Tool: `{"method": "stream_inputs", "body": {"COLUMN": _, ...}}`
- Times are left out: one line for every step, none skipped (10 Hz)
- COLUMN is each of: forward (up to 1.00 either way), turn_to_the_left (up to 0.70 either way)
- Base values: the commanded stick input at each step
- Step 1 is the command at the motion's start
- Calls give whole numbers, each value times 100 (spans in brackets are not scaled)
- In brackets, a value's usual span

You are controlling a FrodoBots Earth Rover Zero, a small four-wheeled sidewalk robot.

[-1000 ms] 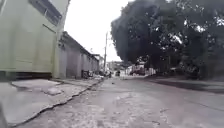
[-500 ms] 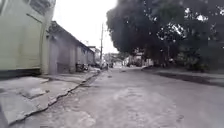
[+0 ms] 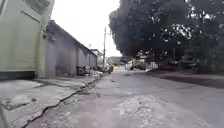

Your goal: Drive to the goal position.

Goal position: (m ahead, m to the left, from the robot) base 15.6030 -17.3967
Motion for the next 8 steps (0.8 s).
{"method": "stream_inputs", "body": {"forward": 100, "turn_to_the_left": 0}}
{"method": "stream_inputs", "body": {"forward": 100, "turn_to_the_left": -2}}
{"method": "stream_inputs", "body": {"forward": 100, "turn_to_the_left": -21}}
{"method": "stream_inputs", "body": {"forward": 100, "turn_to_the_left": -29}}
{"method": "stream_inputs", "body": {"forward": 100, "turn_to_the_left": -8}}
{"method": "stream_inputs", "body": {"forward": 100, "turn_to_the_left": 0}}
{"method": "stream_inputs", "body": {"forward": 100, "turn_to_the_left": 0}}
{"method": "stream_inputs", "body": {"forward": 100, "turn_to_the_left": -12}}
